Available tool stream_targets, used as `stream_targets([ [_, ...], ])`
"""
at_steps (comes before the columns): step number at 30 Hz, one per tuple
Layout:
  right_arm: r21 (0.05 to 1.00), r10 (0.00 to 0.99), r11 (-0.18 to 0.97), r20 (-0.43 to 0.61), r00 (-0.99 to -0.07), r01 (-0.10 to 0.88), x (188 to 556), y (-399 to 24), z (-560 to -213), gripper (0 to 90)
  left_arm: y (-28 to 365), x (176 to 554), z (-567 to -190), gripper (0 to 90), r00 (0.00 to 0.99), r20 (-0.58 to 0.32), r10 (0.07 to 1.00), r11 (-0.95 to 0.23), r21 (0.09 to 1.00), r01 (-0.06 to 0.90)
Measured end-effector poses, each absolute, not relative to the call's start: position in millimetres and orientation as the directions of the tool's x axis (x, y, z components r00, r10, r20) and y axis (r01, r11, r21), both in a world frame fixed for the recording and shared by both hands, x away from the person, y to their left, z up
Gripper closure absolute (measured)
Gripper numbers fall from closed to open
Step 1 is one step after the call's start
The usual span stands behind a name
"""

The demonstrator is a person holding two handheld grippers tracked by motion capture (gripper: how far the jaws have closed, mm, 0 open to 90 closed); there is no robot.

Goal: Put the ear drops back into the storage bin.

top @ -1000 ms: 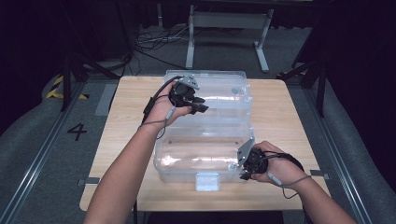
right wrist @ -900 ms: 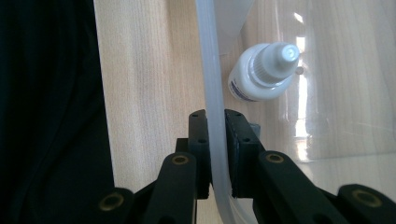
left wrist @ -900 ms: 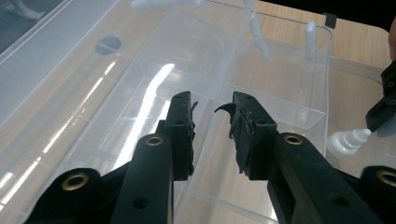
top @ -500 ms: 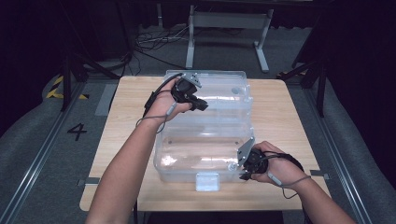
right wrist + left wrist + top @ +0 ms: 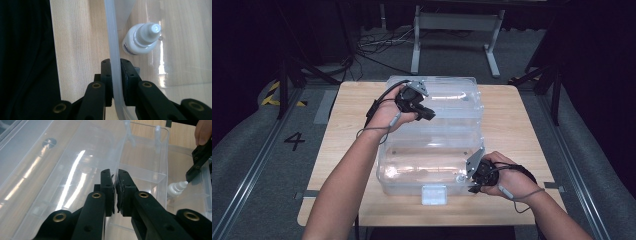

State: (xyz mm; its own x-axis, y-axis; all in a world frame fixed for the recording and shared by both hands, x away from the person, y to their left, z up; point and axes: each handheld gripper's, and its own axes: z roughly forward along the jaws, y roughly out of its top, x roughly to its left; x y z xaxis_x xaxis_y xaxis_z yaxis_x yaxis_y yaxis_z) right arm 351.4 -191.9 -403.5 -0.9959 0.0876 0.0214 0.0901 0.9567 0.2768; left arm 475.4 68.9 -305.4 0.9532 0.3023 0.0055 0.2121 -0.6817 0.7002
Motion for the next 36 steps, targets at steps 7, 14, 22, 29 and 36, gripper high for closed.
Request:
stream_targets([
  [7,0.27,0.09,0.958,0.024,-0.996,0.094,351,-191,-404,82.3,70,468,-303,84.9,0.958,0.009,0.288,-0.684,0.701,0.199],
  [14,0.271,0.085,0.959,0.02,-0.996,0.087,352,-192,-404,82.3,69,460,-300,85.3,0.963,0.014,0.271,-0.69,0.7,0.184],
  [22,0.272,0.086,0.958,0.026,-0.996,0.09,352,-191,-405,82.3,70,453,-298,85.7,0.965,0.017,0.26,-0.694,0.699,0.175],
  [29,0.26,0.095,0.961,0.026,-0.995,0.098,351,-190,-406,82.7,69,446,-297,86.1,0.969,0.026,0.246,-0.703,0.693,0.16],
  [36,0.261,0.094,0.961,0.025,-0.995,0.097,351,-190,-406,82.7,68,438,-294,86.4,0.971,0.048,0.235,-0.724,0.675,0.141],
])
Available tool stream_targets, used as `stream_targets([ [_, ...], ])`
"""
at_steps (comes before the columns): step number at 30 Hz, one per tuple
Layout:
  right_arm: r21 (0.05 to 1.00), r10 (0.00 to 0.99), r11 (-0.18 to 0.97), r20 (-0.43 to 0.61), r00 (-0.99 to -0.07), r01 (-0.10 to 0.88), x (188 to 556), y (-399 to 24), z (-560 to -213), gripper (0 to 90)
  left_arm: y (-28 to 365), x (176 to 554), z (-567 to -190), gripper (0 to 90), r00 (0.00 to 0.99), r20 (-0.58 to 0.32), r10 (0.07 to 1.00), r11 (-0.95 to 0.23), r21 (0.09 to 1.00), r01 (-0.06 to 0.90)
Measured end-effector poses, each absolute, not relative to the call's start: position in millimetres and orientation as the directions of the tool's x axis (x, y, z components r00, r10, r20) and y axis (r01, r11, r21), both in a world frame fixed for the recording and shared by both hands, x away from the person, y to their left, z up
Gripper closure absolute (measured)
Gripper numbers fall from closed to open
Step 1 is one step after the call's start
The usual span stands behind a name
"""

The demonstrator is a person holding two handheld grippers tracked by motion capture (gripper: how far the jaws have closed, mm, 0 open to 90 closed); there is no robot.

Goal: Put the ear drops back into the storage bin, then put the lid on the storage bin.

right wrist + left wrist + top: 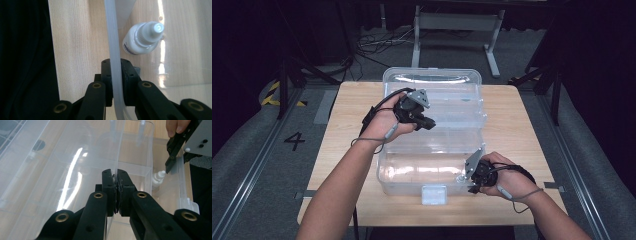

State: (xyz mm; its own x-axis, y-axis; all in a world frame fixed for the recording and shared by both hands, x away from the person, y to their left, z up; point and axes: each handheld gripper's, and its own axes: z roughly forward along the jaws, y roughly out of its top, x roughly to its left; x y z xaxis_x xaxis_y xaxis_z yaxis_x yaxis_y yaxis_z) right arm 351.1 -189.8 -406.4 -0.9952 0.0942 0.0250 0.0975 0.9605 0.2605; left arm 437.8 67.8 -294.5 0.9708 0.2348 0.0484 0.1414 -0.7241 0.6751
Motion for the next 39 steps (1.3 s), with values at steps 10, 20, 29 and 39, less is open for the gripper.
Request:
stream_targets([
  [10,0.275,0.089,0.957,0.022,-0.996,0.092,351,-191,-407,82.6,69,428,-295,86.7,0.973,0.048,0.225,-0.727,0.673,0.135],
  [20,0.281,0.092,0.955,0.008,-0.996,0.091,350,-192,-405,82.3,69,418,-296,87.1,0.976,0.059,0.209,-0.733,0.67,0.116],
  [29,0.279,0.09,0.957,-0.005,-0.996,0.085,349,-192,-404,82.2,67,408,-296,87.3,0.976,0.075,0.205,-0.748,0.655,0.107],
  [39,0.317,0.095,0.944,-0.008,-0.995,0.088,348,-197,-401,81.2,68,400,-300,87.7,0.981,0.07,0.182,-0.746,0.66,0.091],
])
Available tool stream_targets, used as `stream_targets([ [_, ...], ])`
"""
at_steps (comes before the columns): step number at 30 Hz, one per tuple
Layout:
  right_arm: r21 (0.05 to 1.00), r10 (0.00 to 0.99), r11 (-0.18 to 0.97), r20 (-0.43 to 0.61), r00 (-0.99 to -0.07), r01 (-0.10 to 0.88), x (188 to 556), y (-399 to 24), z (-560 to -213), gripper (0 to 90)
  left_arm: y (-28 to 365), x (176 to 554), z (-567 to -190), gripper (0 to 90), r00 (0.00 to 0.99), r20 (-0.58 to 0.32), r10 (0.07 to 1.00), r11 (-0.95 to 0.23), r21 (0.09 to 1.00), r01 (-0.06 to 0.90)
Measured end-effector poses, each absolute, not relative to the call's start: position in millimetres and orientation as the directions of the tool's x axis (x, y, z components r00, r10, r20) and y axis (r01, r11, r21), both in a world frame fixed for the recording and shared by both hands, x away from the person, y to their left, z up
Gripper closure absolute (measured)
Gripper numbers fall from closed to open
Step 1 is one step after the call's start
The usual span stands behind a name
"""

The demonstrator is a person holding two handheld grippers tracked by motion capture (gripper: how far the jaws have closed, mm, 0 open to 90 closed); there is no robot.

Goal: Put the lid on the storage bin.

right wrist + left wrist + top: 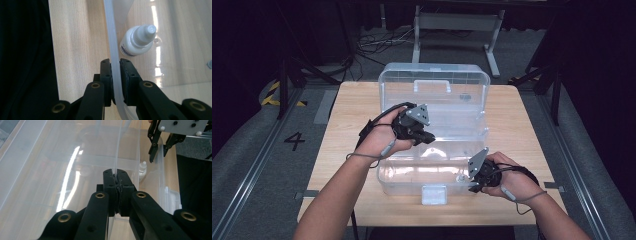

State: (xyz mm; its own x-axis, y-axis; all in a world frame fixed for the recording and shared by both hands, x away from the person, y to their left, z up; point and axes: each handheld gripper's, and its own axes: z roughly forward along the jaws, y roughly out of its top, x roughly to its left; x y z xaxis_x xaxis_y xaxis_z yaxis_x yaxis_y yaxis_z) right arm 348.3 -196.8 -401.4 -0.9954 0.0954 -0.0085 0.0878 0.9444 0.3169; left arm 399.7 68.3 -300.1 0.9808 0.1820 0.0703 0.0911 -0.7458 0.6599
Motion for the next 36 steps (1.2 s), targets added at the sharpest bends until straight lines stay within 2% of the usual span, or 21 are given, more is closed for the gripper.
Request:
stream_targets([
  [13,0.316,0.089,0.946,-0.028,-0.996,0.076,347,-197,-399,81.0,66,387,-303,88.0,0.983,0.09,0.161,-0.769,0.636,0.068],
  [19,0.322,0.096,0.943,-0.029,-0.995,0.081,346,-197,-399,80.9,68,383,-308,88.2,0.986,0.065,0.15,-0.76,0.645,0.073],
  [36,0.328,0.1,0.941,-0.042,-0.994,0.081,344,-198,-397,80.8,66,376,-311,88.2,0.987,0.07,0.147,-0.773,0.631,0.07],
])
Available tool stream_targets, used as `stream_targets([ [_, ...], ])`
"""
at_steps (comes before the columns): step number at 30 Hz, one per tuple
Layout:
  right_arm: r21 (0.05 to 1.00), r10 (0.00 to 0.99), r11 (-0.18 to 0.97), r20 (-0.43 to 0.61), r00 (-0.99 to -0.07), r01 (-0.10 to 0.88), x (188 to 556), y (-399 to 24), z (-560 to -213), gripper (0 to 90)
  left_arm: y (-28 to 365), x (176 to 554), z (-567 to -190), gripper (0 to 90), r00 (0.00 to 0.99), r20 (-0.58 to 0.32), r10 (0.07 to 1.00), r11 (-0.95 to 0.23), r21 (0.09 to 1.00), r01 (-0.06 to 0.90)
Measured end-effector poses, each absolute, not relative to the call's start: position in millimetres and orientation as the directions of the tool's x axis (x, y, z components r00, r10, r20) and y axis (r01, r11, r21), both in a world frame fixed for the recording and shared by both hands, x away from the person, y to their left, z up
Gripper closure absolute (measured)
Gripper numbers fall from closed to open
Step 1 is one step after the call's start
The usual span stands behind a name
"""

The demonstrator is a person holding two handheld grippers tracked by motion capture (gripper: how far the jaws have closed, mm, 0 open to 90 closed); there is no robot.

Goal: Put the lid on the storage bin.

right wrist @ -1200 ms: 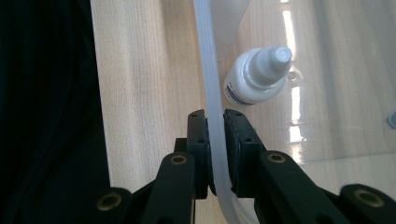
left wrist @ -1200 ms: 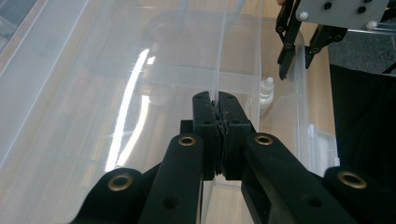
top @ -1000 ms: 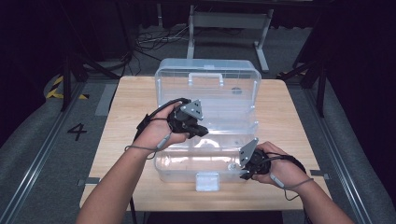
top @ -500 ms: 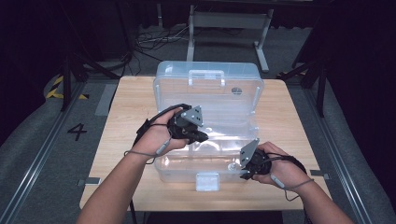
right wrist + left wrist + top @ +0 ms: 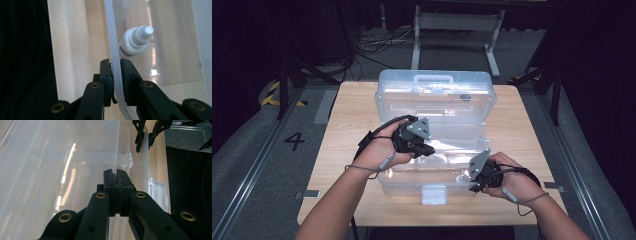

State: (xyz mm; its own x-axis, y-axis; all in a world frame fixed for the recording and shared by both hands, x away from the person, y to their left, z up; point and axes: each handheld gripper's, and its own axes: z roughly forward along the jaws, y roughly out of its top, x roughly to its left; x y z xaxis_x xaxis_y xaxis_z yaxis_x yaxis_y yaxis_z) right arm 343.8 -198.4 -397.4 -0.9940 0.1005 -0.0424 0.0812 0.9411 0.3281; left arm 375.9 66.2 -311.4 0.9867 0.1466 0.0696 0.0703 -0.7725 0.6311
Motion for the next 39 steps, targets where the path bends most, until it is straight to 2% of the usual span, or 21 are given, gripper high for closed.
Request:
stream_targets([
  [28,0.356,0.105,0.932,-0.073,-0.992,0.072,340,-203,-391,80.5,74,366,-323,87.6,0.98,0.055,0.19,-0.714,0.693,0.099],
  [39,0.38,0.109,0.923,-0.108,-0.988,0.061,335,-207,-376,81.2,71,365,-324,87.4,0.98,0.055,0.191,-0.712,0.695,0.1],
])
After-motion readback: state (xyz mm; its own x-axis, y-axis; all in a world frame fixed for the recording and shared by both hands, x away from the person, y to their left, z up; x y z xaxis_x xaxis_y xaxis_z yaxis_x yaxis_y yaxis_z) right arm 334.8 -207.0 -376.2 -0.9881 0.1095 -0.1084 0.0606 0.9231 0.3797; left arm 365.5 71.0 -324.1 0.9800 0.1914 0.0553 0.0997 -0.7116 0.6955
